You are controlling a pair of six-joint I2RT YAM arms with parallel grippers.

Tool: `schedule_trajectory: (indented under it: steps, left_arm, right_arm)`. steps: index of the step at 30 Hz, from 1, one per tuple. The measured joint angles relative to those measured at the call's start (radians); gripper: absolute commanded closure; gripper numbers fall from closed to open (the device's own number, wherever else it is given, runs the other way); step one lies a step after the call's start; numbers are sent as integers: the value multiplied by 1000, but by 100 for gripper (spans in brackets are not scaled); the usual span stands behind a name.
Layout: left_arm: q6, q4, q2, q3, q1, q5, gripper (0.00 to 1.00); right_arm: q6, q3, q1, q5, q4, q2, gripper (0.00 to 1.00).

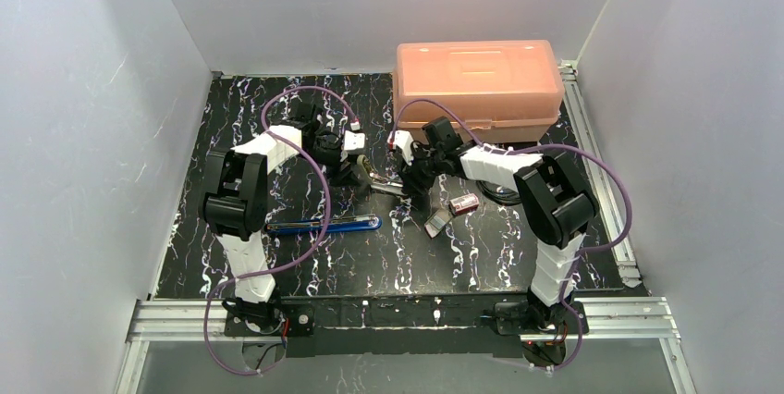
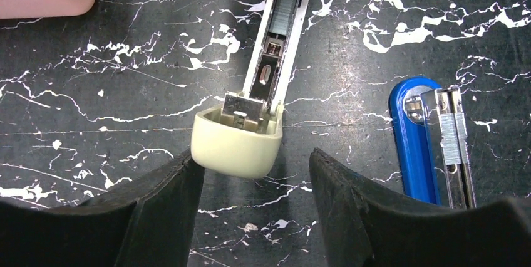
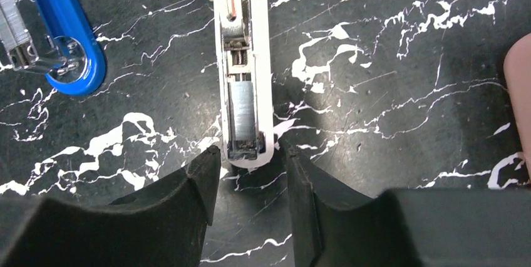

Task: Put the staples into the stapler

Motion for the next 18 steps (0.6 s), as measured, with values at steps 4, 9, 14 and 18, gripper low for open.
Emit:
schedule_trajectory:
  steps: [4,9,14,18]
  left_arm:
    - [-43,46,-2,-18,-1,0,41]
    - [-89,100,-3,-29,-1,0,39]
    - [-112,121,-3,-29,-1,6,36]
    - [-123,129,-22,-46,-1,6,35]
  right_arm:
    - [3,18,5,2,10,27,60]
    - [10,20,10,-4,20,39,70]
    - [11,27,13,-8,30,41,84]
    - [11,27,13,-11,30,42,90]
